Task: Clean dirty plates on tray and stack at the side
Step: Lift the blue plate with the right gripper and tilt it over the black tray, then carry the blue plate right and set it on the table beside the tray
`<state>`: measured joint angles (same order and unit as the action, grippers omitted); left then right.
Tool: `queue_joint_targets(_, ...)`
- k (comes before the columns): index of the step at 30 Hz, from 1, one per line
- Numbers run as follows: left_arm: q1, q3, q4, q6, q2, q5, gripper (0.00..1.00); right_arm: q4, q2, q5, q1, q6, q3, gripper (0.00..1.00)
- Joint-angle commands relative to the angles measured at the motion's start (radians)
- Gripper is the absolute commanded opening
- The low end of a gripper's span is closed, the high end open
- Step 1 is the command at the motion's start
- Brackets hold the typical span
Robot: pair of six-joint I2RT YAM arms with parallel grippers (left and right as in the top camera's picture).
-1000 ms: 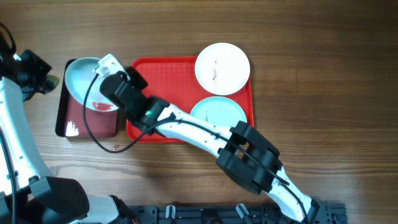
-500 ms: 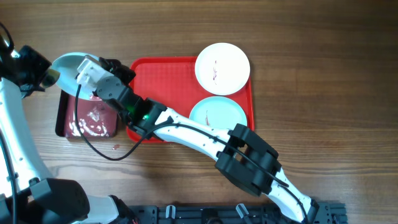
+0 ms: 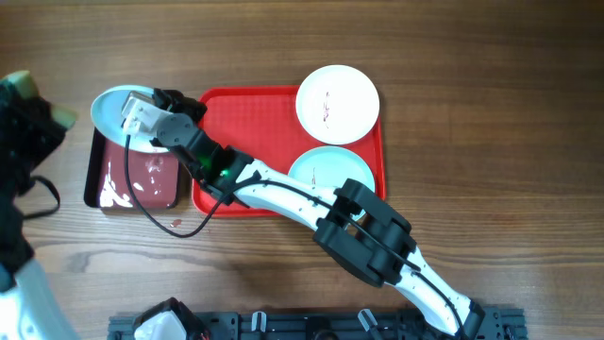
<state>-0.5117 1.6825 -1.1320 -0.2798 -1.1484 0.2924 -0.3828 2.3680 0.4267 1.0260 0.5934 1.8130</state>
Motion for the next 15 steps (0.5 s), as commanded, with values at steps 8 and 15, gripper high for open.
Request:
queue_joint_targets(8, -0.003, 0.023, -0.010, 0.042, -0.027, 0.053, 0.04, -0.125, 0.015, 0.024, -0.013, 0.139, 0.019, 0.04)
queue_joint_targets(15, -0.003, 0.023, -0.009, 0.042, -0.177, 0.058, 0.04, -0.117, 0.003, 0.158, -0.154, -0.237, 0.019, 0.04)
